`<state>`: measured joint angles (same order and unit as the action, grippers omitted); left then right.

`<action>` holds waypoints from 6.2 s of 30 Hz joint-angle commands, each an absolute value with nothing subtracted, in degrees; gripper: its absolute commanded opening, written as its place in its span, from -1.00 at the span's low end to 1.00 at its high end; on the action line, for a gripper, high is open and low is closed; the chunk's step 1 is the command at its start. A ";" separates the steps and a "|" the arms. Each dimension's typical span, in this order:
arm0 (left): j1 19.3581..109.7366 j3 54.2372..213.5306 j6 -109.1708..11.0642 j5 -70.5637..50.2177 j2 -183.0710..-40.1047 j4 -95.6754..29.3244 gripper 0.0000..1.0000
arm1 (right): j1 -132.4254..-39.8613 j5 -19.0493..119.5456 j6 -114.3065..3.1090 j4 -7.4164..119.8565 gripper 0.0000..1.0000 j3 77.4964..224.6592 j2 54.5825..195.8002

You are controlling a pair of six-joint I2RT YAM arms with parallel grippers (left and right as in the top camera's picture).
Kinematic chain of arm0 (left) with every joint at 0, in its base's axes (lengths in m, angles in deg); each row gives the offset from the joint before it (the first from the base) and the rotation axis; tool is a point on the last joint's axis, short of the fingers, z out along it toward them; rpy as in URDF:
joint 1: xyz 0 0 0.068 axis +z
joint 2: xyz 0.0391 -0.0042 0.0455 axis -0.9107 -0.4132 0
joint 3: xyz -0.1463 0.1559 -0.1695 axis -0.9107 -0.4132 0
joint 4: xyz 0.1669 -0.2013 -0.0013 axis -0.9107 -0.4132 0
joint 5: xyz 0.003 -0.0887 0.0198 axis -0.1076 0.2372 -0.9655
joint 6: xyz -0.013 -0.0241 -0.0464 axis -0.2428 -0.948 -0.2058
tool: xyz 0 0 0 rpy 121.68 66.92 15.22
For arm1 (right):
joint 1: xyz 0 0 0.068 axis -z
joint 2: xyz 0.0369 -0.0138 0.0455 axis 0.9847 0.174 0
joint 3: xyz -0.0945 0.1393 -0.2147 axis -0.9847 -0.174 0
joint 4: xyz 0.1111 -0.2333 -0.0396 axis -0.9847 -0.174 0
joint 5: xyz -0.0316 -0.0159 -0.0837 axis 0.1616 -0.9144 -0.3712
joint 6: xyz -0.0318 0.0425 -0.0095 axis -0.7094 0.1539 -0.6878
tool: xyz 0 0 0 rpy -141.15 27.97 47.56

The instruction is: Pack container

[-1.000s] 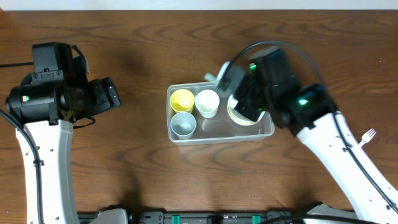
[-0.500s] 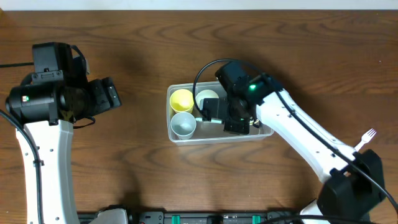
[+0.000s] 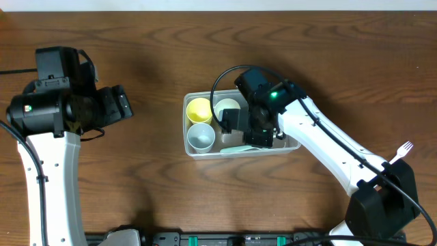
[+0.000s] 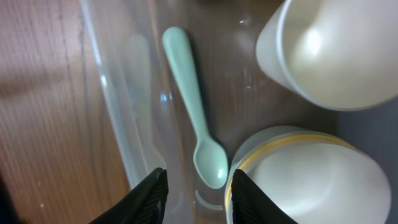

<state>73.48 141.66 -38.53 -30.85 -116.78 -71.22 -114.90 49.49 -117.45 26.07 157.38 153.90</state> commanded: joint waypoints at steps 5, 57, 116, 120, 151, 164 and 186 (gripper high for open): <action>73.78 141.60 -39.01 -30.92 -117.11 -71.59 0.79 | -111.42 45.95 -101.45 31.27 -0.21 160.31 147.08; 73.78 141.60 -39.03 -30.92 -117.11 -71.61 0.79 | -37.61 40.27 -51.31 40.12 0.87 143.74 164.44; 73.78 141.60 -39.03 -30.92 -117.11 -71.61 0.79 | -70.72 54.70 -82.07 39.82 -0.97 154.76 135.48; 73.78 141.60 -39.03 -30.92 -117.11 -71.61 0.79 | -84.82 54.70 -97.37 40.47 -0.97 154.78 131.10; 73.78 141.60 -39.03 -30.92 -117.11 -71.63 0.79 | -113.80 54.67 -120.95 29.85 -0.95 154.67 149.73; 73.78 141.60 -39.01 -30.92 -117.11 -71.63 0.79 | -113.80 54.70 -119.07 30.07 -0.02 154.67 149.73; 71.29 141.60 -34.99 -31.81 -117.11 -70.87 0.80 | -102.22 37.30 -81.08 41.24 -0.97 161.56 140.98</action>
<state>72.93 141.66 -37.83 -31.09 -116.78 -71.11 -106.61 41.14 -93.43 39.84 159.20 146.25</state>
